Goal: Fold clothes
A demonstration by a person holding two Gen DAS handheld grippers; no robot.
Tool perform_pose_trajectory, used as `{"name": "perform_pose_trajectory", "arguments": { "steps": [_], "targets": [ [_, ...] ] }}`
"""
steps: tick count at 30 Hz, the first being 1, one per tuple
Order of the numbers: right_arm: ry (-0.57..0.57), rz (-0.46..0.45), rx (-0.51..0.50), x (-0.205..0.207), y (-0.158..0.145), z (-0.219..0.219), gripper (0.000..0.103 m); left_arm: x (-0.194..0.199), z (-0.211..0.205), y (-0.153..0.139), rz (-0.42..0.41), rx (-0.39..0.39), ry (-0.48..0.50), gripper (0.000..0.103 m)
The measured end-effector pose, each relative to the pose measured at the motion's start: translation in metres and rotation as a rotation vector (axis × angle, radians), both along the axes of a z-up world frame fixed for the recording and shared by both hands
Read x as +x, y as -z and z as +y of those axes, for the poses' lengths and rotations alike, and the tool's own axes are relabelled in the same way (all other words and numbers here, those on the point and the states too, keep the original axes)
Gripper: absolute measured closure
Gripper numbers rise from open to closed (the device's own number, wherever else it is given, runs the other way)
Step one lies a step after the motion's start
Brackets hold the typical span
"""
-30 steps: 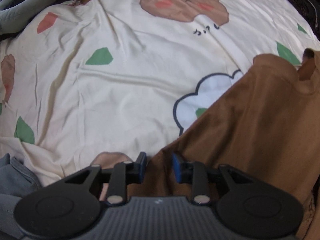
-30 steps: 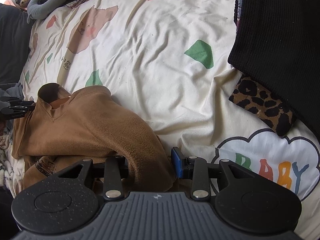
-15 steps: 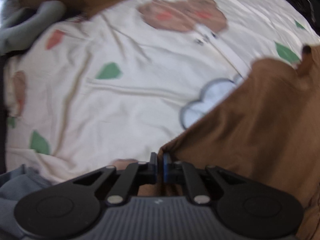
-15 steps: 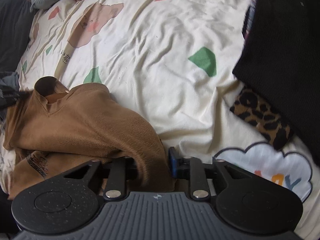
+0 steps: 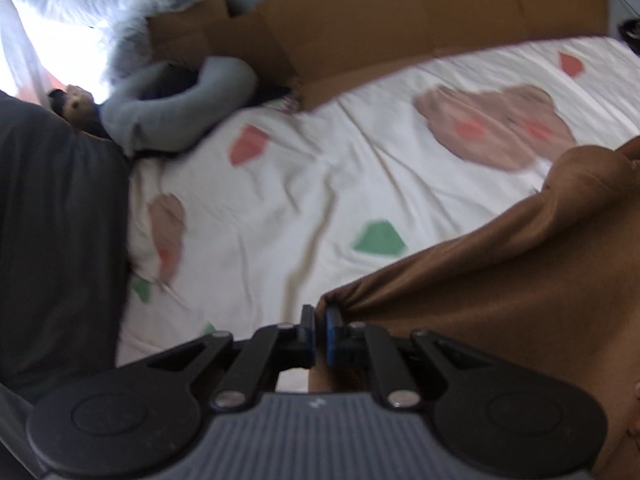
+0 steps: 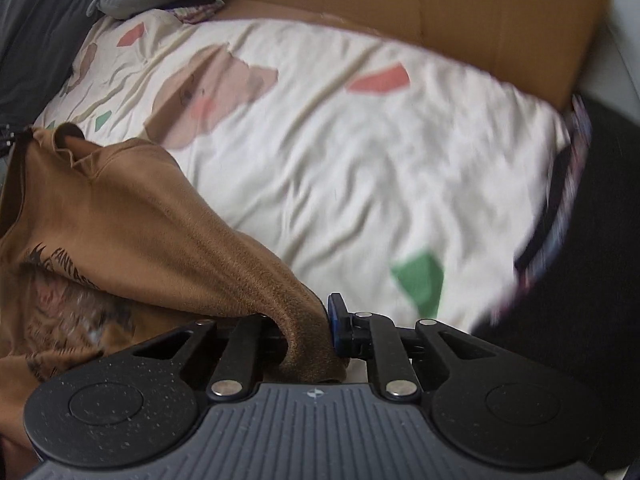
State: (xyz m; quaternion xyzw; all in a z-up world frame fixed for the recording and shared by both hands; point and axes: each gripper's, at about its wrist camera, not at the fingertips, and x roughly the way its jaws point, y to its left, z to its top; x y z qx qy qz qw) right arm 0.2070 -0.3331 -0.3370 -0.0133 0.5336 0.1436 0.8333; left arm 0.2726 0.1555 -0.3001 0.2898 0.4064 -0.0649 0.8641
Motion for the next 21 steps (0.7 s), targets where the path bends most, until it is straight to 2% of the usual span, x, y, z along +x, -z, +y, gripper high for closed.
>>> {"name": "perform_pose_trajectory", "arguments": {
  "steps": [7, 14, 21],
  "targets": [
    [-0.058, -0.062, -0.042, 0.053, -0.006, 0.01, 0.09, 0.033, 0.003, -0.007, -0.063, 0.02, -0.035, 0.098],
    [-0.068, -0.108, -0.085, 0.098, -0.008, 0.012, 0.09, 0.07, -0.001, -0.015, -0.108, 0.028, -0.056, 0.098],
    [-0.049, -0.106, -0.071, 0.136, 0.008, 0.01, 0.088, 0.102, -0.009, 0.005, -0.101, 0.041, -0.091, 0.098]
  ]
}}
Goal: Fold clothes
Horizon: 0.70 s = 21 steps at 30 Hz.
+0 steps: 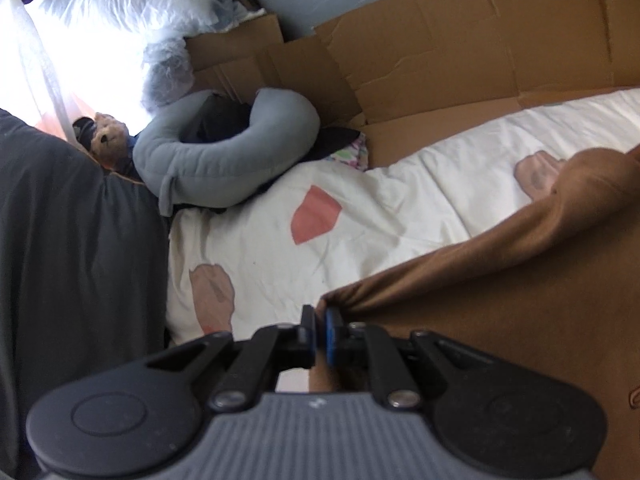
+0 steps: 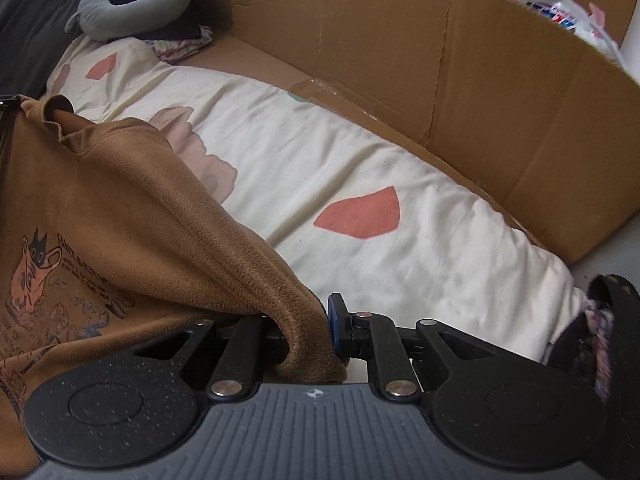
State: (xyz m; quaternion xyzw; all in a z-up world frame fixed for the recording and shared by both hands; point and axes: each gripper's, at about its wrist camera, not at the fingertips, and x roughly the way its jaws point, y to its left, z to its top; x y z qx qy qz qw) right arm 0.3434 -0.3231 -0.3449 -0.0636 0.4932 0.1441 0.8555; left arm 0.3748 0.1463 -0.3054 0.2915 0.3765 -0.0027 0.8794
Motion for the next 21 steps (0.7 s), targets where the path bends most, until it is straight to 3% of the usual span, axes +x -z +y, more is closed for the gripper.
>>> {"name": "perform_pose_trajectory", "arguments": {
  "steps": [4, 8, 21],
  "targets": [
    [0.038, 0.021, 0.025, 0.002, 0.018, -0.005, 0.065, 0.005, 0.002, 0.023, 0.034, 0.0, -0.033, 0.098],
    [0.071, 0.028, 0.051, -0.011, 0.02, -0.016, 0.057, -0.002, 0.005, 0.044, 0.058, -0.002, -0.052, 0.098],
    [0.048, 0.038, 0.04, -0.057, 0.008, -0.026, 0.057, -0.028, 0.018, 0.071, 0.066, -0.044, -0.103, 0.097]
  ]
}}
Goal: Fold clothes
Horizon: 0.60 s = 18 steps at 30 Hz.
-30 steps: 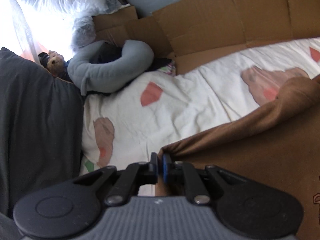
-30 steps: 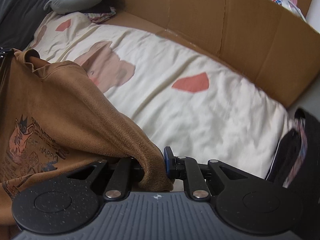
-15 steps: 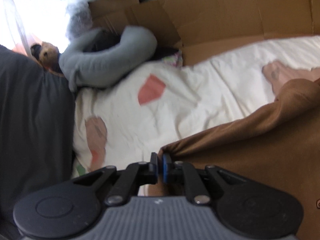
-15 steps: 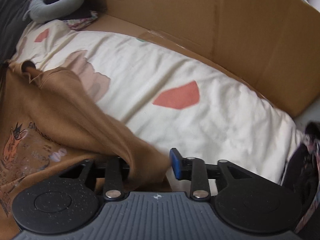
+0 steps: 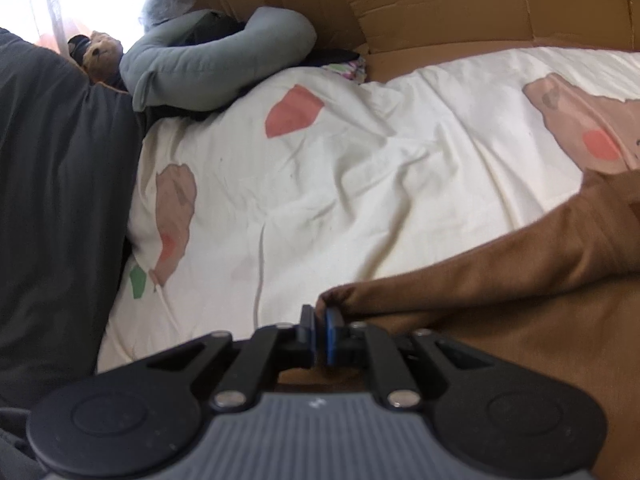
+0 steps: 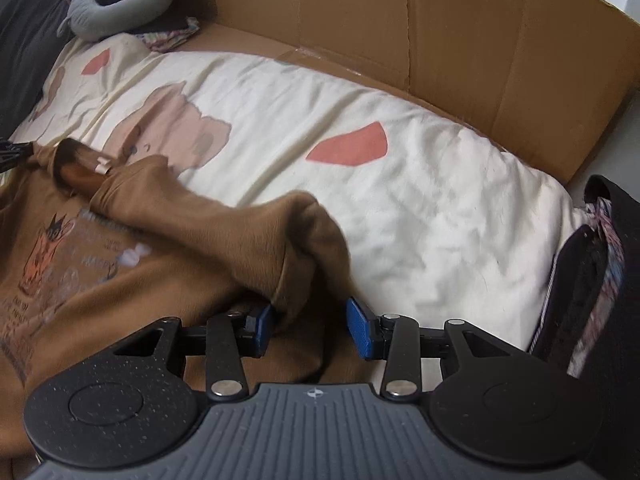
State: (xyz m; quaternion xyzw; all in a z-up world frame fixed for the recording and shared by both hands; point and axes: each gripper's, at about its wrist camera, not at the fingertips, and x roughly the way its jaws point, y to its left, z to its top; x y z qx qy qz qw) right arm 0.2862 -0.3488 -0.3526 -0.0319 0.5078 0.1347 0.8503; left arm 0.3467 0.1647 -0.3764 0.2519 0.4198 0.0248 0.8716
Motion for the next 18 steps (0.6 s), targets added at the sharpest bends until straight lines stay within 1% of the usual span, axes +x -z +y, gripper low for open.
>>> {"name": "perform_pose_trajectory", "arguments": {
  "steps": [3, 7, 12, 14, 16, 18],
  "targets": [
    [0.015, -0.014, 0.032, -0.004, -0.014, -0.009, 0.057, -0.004, 0.002, 0.004, 0.002, -0.009, -0.003, 0.097],
    [0.067, -0.049, 0.089, 0.003, -0.03, -0.022, 0.057, -0.007, 0.004, 0.008, 0.001, -0.017, -0.007, 0.097],
    [0.141, -0.034, 0.168, 0.023, -0.029, -0.022, 0.058, -0.009, 0.003, 0.009, -0.009, -0.015, -0.013, 0.097],
    [0.141, -0.017, 0.188, 0.028, -0.026, -0.015, 0.062, -0.009, 0.002, 0.009, -0.011, -0.014, -0.015, 0.097],
    [0.129, 0.0, 0.206, 0.032, -0.023, -0.006, 0.063, -0.009, 0.002, 0.01, -0.012, -0.015, -0.018, 0.097],
    [0.093, 0.016, 0.198, 0.033, -0.019, 0.004, 0.072, -0.01, 0.002, 0.01, -0.013, -0.015, -0.02, 0.097]
  ]
}}
